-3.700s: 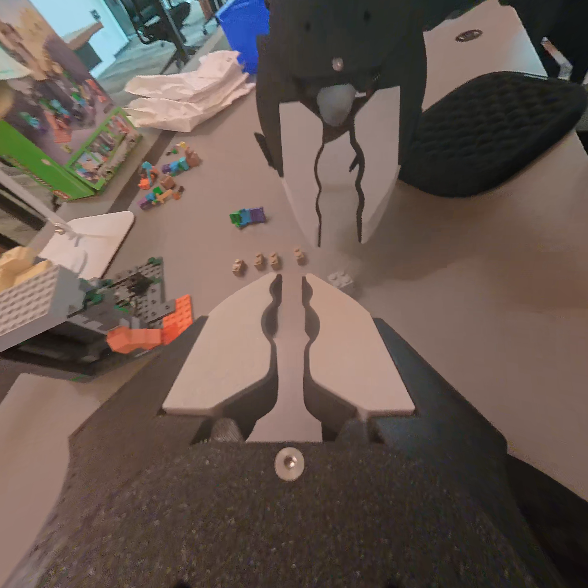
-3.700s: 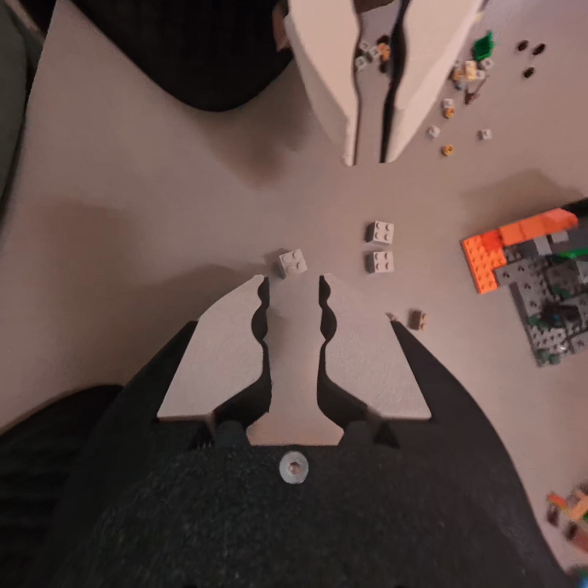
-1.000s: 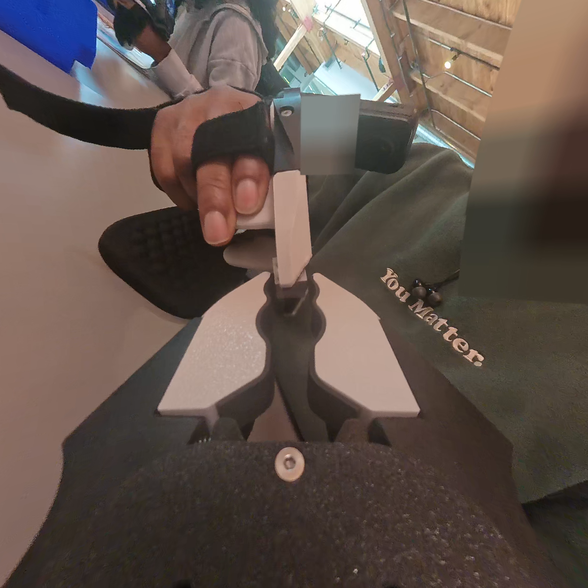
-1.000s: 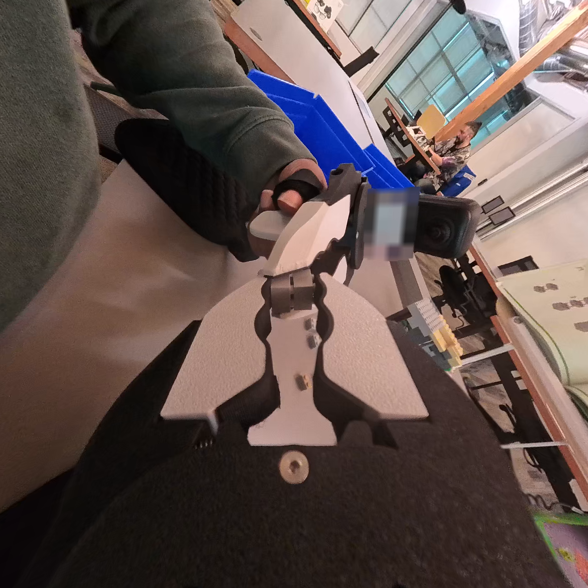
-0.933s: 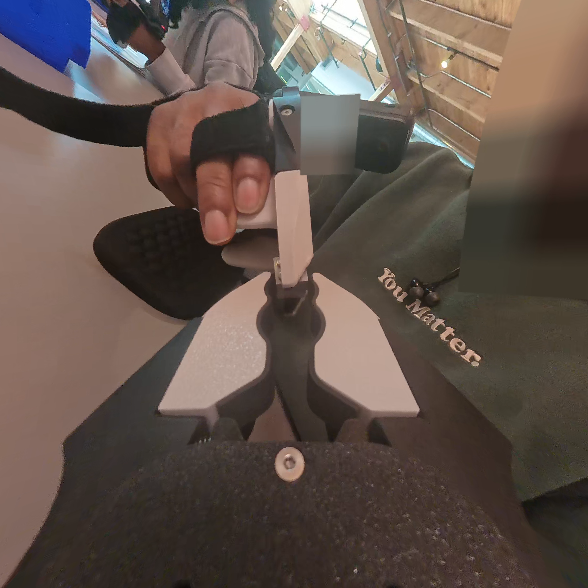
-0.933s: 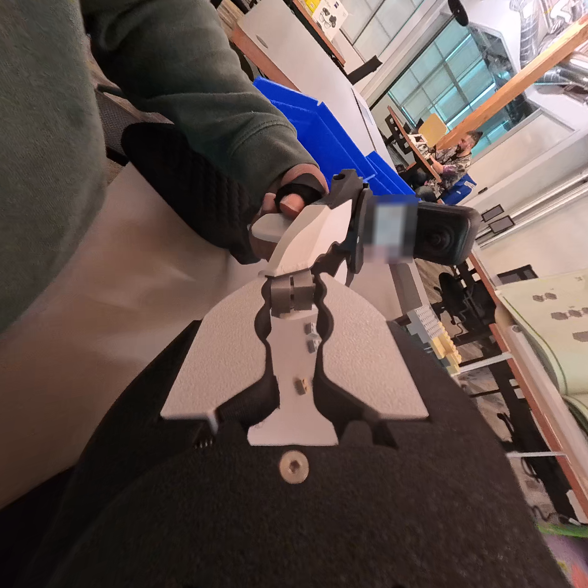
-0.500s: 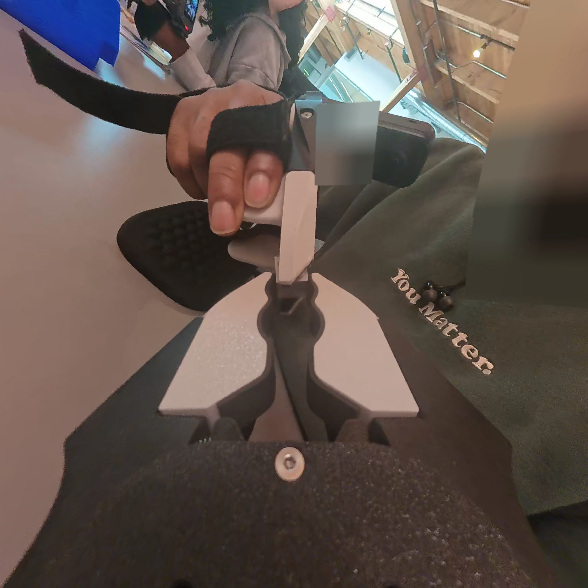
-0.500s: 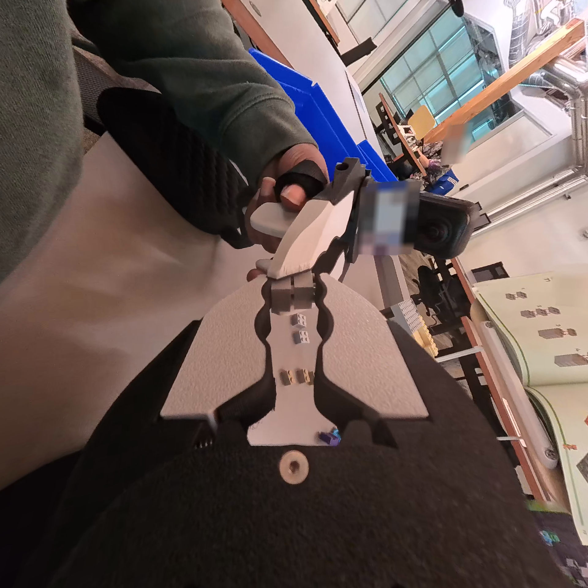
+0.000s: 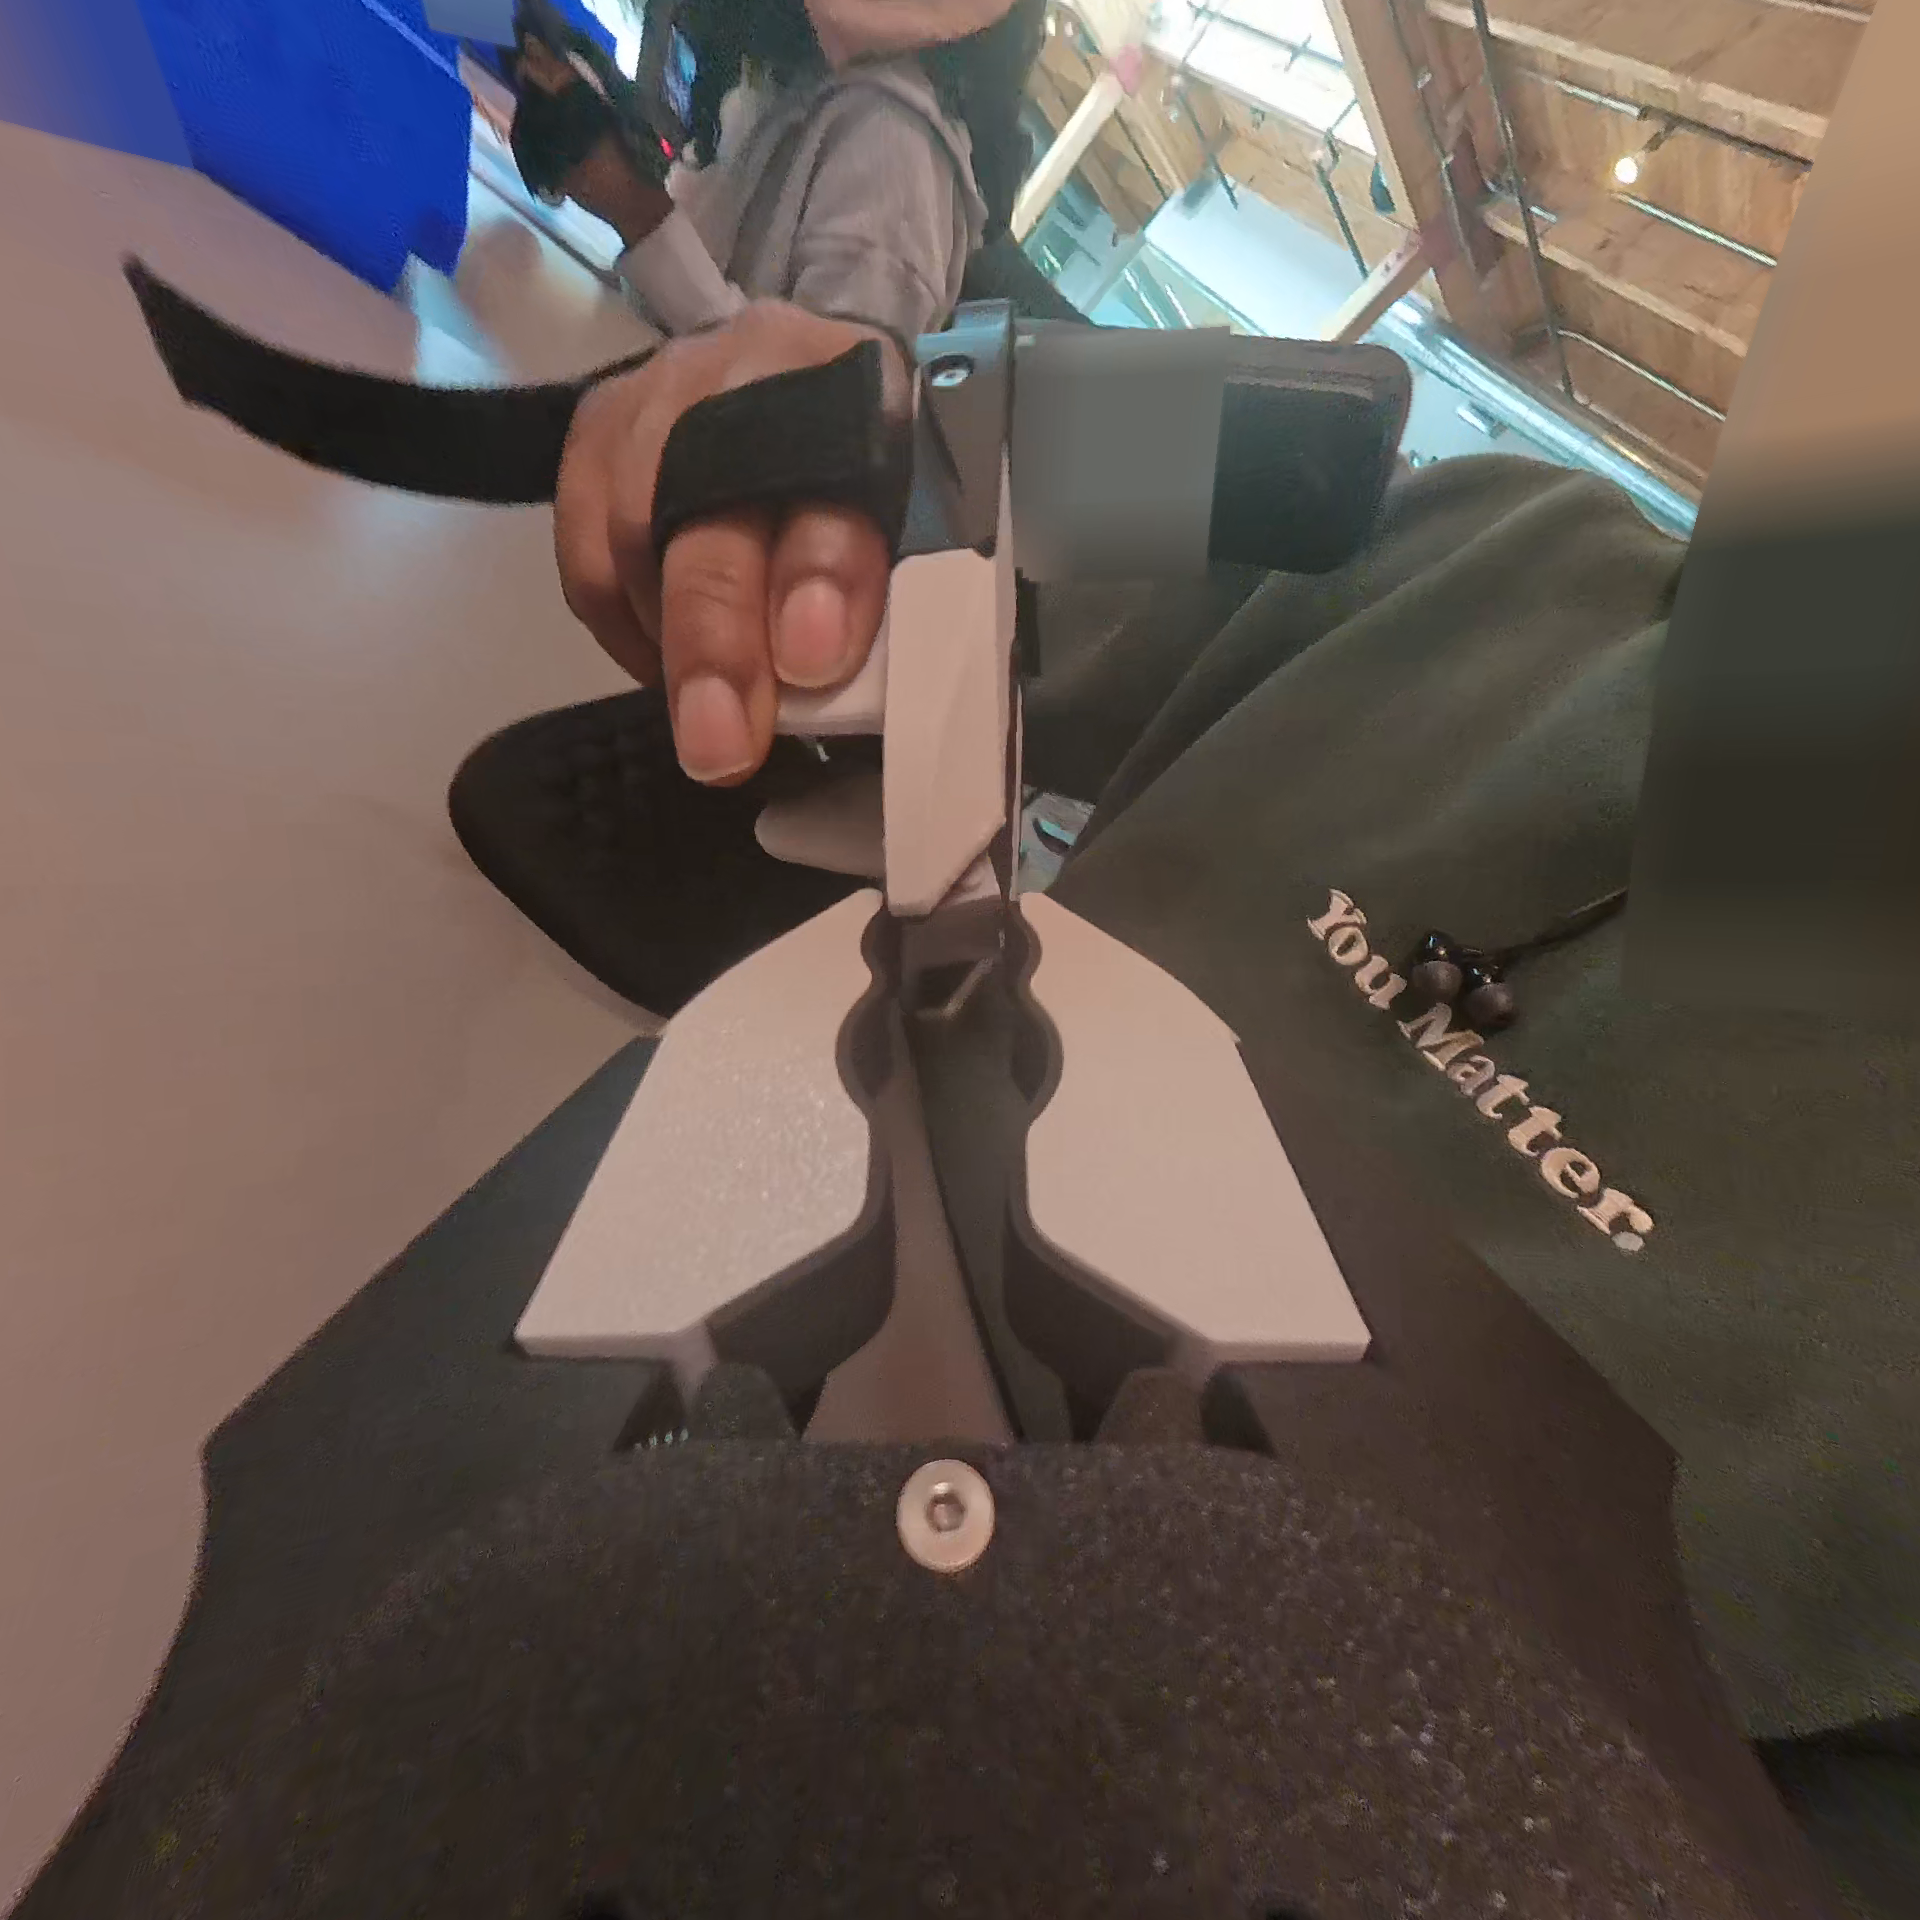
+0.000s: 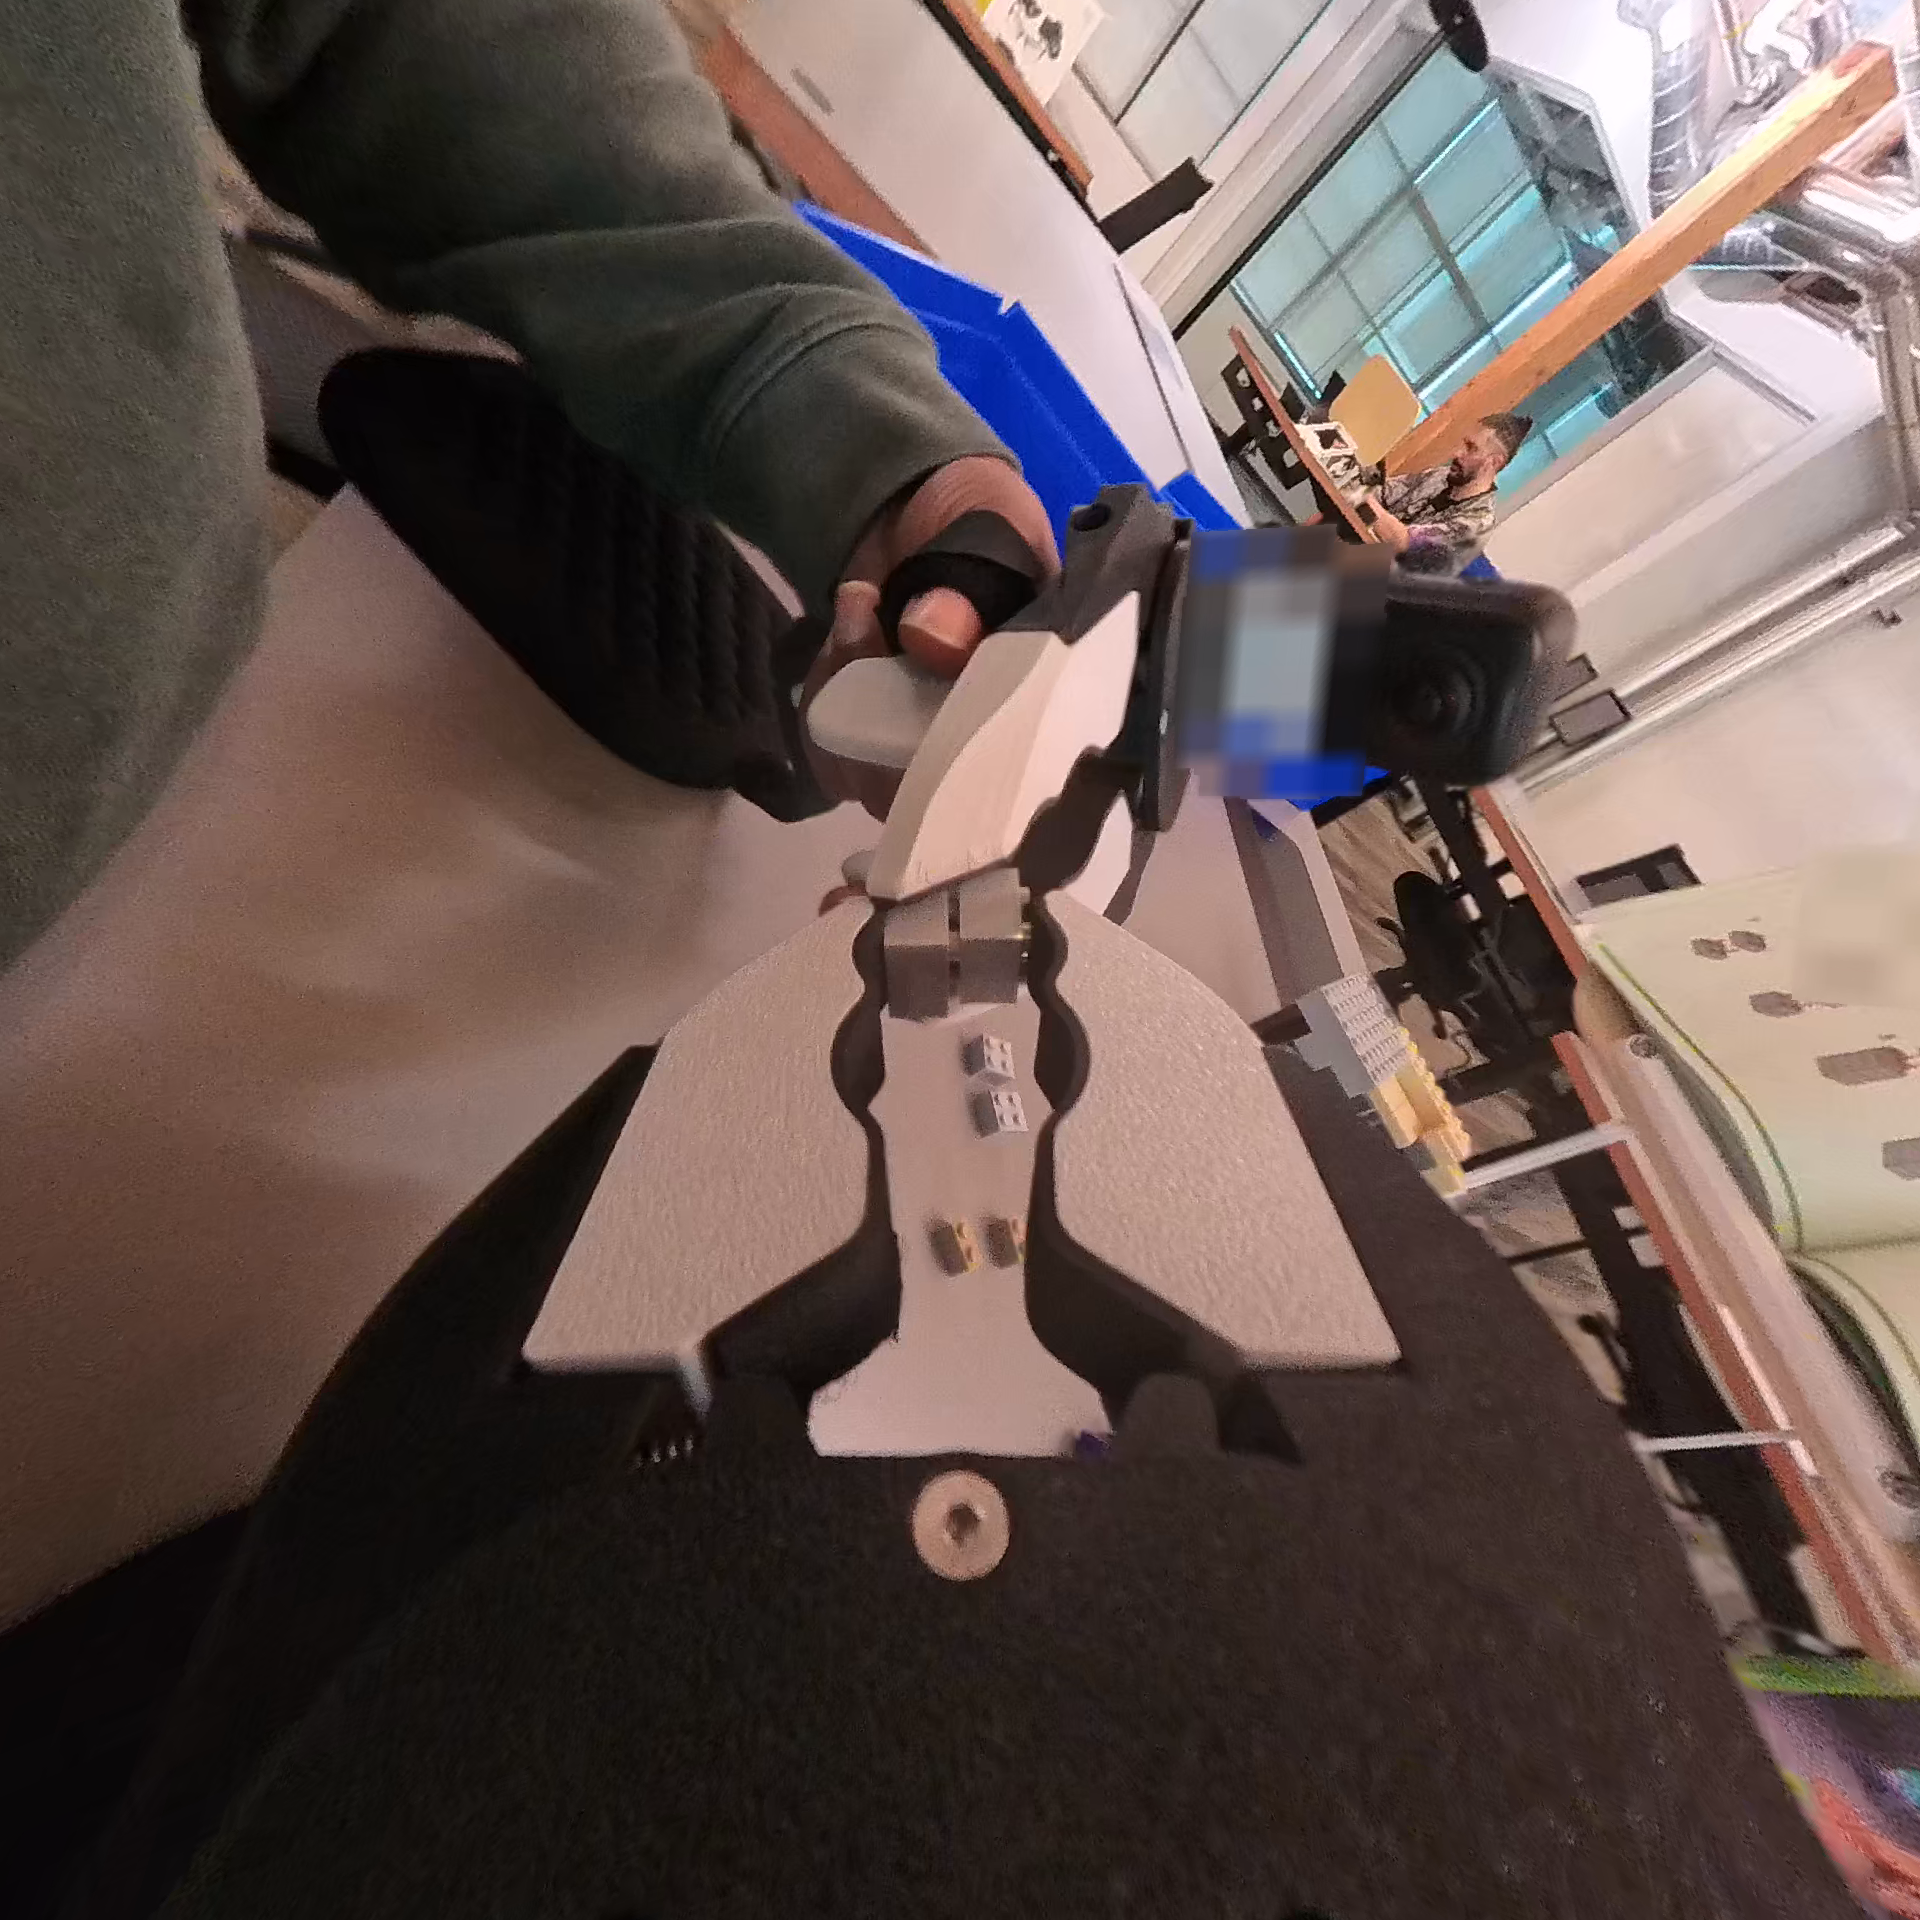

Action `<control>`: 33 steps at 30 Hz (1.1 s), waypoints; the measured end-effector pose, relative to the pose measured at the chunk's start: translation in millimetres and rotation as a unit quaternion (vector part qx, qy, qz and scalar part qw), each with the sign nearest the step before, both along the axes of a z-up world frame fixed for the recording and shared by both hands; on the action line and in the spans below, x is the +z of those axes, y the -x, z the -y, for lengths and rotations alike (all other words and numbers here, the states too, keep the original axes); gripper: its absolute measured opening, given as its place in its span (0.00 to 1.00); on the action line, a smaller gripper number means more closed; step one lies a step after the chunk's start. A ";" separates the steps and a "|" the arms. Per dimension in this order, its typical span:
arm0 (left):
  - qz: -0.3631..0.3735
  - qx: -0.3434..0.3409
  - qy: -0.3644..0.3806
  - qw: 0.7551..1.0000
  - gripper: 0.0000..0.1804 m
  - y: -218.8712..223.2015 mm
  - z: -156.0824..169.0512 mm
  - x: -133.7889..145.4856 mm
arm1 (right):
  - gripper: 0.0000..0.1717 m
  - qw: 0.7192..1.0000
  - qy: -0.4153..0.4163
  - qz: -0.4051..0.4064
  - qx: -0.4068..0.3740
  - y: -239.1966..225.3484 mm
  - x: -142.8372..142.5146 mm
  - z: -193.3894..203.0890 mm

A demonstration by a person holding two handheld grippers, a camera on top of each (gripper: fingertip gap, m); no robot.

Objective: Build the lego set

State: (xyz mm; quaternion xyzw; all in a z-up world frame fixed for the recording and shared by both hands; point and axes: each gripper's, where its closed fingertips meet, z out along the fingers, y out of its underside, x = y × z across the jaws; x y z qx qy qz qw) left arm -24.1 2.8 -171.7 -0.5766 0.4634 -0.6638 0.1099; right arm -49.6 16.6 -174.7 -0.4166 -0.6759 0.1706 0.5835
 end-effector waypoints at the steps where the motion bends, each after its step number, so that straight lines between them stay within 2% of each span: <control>1: 0.007 0.009 -0.009 1.000 0.10 0.4 -1.6 2.0 | 0.14 1.000 0.014 -0.012 0.000 -0.9 2.6 -0.7; 5: 0.035 0.056 -0.048 0.997 0.13 3.8 -10.1 11.7 | 0.14 0.995 0.071 -0.066 -0.005 -6.2 11.6 -5.8; 9: 0.055 0.142 -0.164 0.975 0.12 9.1 -23.7 20.0 | 0.15 0.976 0.172 -0.131 -0.020 -13.4 19.1 -16.6; 15: 0.047 0.228 -0.359 0.904 0.13 9.9 -28.7 20.3 | 0.14 0.916 0.339 -0.213 0.014 -16.8 31.0 -18.9; 19: 0.041 0.265 -0.473 0.839 0.15 9.7 -31.3 16.6 | 0.14 0.861 0.448 -0.236 0.049 -12.1 33.5 -14.5; 26: 0.069 0.292 -0.602 0.740 0.17 12.1 -24.5 23.2 | 0.14 0.756 0.607 -0.230 0.089 0.4 33.0 -6.0; 30: 0.059 0.274 -0.651 0.706 0.17 12.3 -23.1 18.2 | 0.14 0.727 0.651 -0.194 0.097 9.6 25.9 -0.1; 33: 0.055 0.257 -0.675 0.690 0.12 12.8 -19.6 13.2 | 0.14 0.710 0.677 -0.161 0.107 16.7 21.9 6.3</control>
